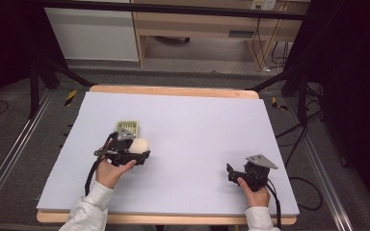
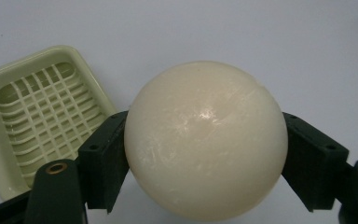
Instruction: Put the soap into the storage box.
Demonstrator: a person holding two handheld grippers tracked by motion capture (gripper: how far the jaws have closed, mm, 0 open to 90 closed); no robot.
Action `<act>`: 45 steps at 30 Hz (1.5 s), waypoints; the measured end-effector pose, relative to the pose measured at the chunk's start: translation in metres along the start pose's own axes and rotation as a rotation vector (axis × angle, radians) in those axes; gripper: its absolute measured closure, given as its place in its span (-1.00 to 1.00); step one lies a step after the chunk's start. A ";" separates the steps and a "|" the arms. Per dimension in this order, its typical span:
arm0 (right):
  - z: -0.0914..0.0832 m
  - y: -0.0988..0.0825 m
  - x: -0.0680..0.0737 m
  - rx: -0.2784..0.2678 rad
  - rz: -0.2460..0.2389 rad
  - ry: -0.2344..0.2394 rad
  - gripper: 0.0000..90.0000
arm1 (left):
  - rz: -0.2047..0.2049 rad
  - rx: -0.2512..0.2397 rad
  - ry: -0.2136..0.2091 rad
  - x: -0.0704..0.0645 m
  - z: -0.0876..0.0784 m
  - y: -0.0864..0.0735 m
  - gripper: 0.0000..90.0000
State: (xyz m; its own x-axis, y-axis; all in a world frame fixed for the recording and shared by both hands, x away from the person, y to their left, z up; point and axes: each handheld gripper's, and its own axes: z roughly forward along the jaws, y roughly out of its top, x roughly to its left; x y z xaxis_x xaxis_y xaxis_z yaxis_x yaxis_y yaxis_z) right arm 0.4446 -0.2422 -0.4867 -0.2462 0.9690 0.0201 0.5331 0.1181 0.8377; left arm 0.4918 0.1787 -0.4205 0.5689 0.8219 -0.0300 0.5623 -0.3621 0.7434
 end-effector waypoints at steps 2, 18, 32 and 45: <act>0.000 0.000 0.000 0.002 0.001 0.002 -0.91 | -0.005 -0.003 0.004 0.002 0.000 0.000 -0.47; 0.000 0.000 0.000 0.001 -0.001 0.003 -0.91 | -0.051 -0.020 0.044 0.025 -0.005 0.001 -0.47; 0.000 0.000 0.000 0.005 0.001 0.005 -0.91 | -0.078 -0.017 0.082 0.044 -0.002 0.004 -0.47; 0.000 0.000 0.000 0.008 0.004 0.008 -0.91 | -0.084 -0.003 0.095 0.054 0.008 0.007 -0.47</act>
State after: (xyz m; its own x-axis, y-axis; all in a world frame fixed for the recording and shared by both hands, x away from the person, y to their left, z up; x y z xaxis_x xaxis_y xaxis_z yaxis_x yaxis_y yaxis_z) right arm 0.4450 -0.2420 -0.4868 -0.2504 0.9677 0.0280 0.5405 0.1157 0.8333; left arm 0.5310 0.2170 -0.4222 0.4602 0.8874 -0.0287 0.6036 -0.2890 0.7430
